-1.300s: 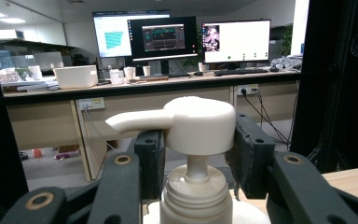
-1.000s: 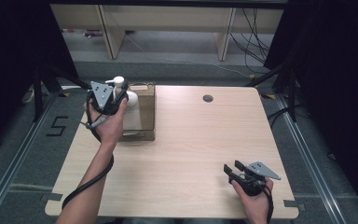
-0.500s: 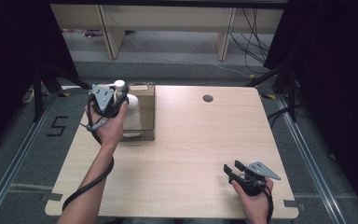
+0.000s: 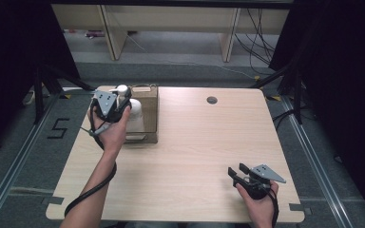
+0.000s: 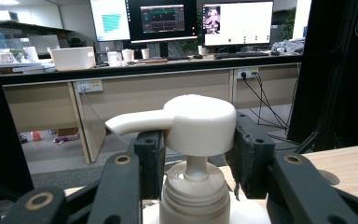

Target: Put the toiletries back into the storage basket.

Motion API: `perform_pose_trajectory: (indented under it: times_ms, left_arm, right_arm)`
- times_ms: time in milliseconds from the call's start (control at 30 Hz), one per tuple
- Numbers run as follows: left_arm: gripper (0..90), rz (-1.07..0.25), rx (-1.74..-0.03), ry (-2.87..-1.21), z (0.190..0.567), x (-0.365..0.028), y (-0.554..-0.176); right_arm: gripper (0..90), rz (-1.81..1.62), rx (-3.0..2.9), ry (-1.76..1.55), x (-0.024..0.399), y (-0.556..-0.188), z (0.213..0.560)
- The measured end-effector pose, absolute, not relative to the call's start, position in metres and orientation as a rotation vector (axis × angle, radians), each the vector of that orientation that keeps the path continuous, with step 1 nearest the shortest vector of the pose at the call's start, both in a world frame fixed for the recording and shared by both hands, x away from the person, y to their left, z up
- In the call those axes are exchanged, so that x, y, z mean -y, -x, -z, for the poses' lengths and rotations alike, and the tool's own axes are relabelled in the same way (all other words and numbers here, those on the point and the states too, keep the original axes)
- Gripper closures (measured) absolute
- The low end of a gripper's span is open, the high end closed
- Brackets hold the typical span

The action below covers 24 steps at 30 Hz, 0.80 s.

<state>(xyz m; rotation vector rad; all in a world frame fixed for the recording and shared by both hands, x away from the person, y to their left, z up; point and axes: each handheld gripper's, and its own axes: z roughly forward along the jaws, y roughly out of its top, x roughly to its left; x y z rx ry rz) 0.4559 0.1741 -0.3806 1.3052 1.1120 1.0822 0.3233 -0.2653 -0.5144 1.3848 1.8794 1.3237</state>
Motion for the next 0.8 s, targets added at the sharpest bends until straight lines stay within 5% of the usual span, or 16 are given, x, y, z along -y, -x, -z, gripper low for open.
perform_pose_trajectory:
  times_ms: [800]
  left_arm:
    - [56.7, -1.098, -1.114, -1.29, 0.3886, -0.1812, -0.4481]
  right_arm:
    - [46.8, -1.311, -1.886, -1.372, 0.2653, -0.3233, 0.5144]
